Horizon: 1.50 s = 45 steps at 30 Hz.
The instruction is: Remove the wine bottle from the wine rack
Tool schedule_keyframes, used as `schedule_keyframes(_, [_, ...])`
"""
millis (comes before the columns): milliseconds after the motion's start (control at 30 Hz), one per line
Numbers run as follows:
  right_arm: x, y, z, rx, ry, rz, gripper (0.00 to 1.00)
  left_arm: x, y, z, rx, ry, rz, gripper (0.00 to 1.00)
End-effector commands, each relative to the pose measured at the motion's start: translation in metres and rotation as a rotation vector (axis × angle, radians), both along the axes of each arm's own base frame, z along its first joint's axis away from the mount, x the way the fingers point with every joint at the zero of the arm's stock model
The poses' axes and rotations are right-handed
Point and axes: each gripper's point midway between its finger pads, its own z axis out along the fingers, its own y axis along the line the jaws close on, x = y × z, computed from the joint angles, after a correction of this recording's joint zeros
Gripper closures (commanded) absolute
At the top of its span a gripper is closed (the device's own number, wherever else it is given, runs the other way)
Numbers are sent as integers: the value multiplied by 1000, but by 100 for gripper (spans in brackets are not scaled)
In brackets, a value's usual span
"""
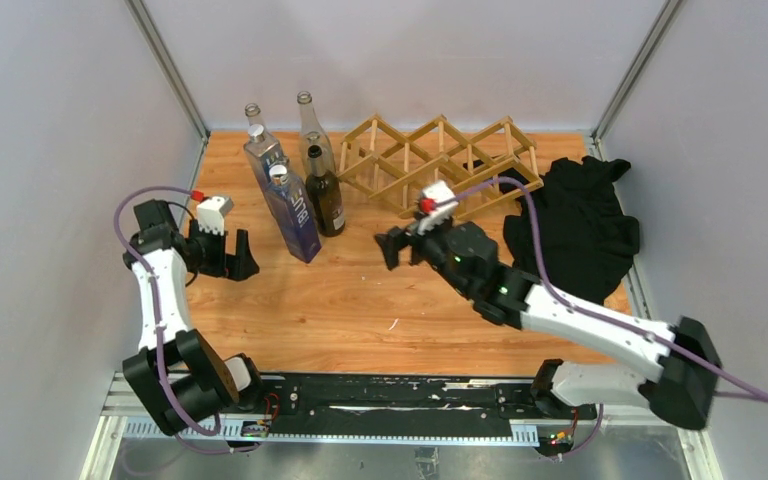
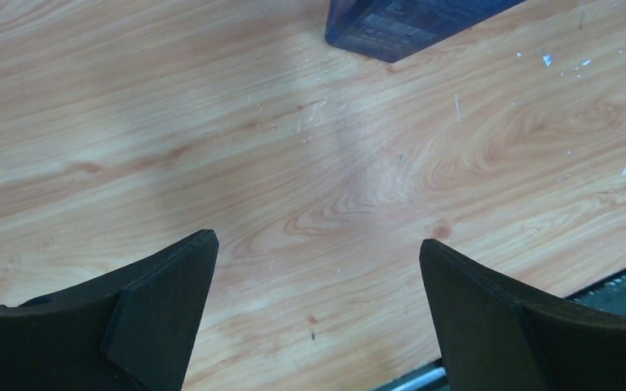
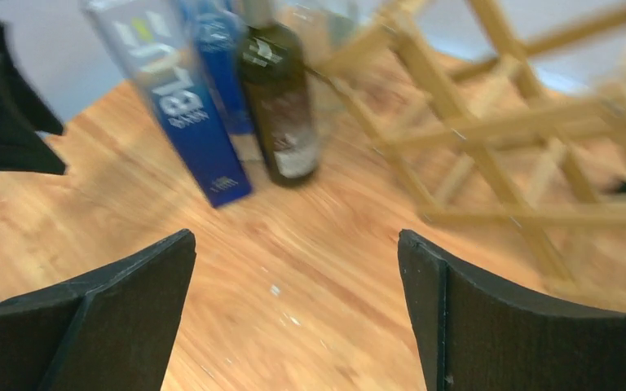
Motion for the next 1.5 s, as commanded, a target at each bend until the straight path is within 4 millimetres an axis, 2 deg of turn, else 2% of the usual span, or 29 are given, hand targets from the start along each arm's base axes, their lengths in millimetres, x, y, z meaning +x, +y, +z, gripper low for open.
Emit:
schedule_keyframes(0, [8,-105,-33,-6,58,-355,3,28,4,2,44,-251,17,0])
schedule_keyframes(67, [13,-161,-52,-13,99,-522,2,35,1,-8,33,-347,47,0])
schedule_keyframes(100, [12,-181,-58,0,114,-585,2,36,-2,-5,18,-385,55,0])
schedule_keyframes(133, [13,-212,-68,-8,136,-683,2,42,-4,-2,18,-459,57,0])
schedule_keyframes(167, [12,-236,-70,13,139,-765,2,39,-9,-11,1,-484,59,0])
schedule_keyframes(200, [8,-261,-79,8,151,-851,2,43,-10,-4,6,-548,53,0])
schedule_keyframes(233, [5,-282,-83,21,144,-928,2,40,-14,-11,-2,-576,57,0])
schedule_keyframes(333, [-9,-338,-93,43,106,-1152,1,47,-22,-5,17,-633,42,0])
schedule_keyframes(433, [-17,-368,-102,41,93,-1289,1,58,-26,-9,31,-613,54,0])
schedule_keyframes(567, [-20,-393,-110,-13,92,-1404,1,70,-35,-26,-3,-542,59,0])
schedule_keyframes(700, [-16,-411,-115,-14,96,-1487,1,80,-43,-42,-32,-491,80,0])
schedule_keyframes(900, [-15,-431,-143,17,140,-1576,1,87,-53,-45,-43,-551,85,0])
schedule_keyframes(1000, [-5,-436,-148,20,113,-1565,0,90,-52,-47,-40,-585,106,0])
schedule_keyframes(1167, [13,-437,-163,-45,121,-1523,0,101,-42,-36,-29,-661,174,0])
schedule_keyframes(1333, [30,-429,-184,-144,167,-1445,0,111,-39,-32,-48,-689,206,0])
schedule_keyframes(1467, [38,-425,-192,-181,173,-1403,0,114,-35,-33,-46,-682,232,0])
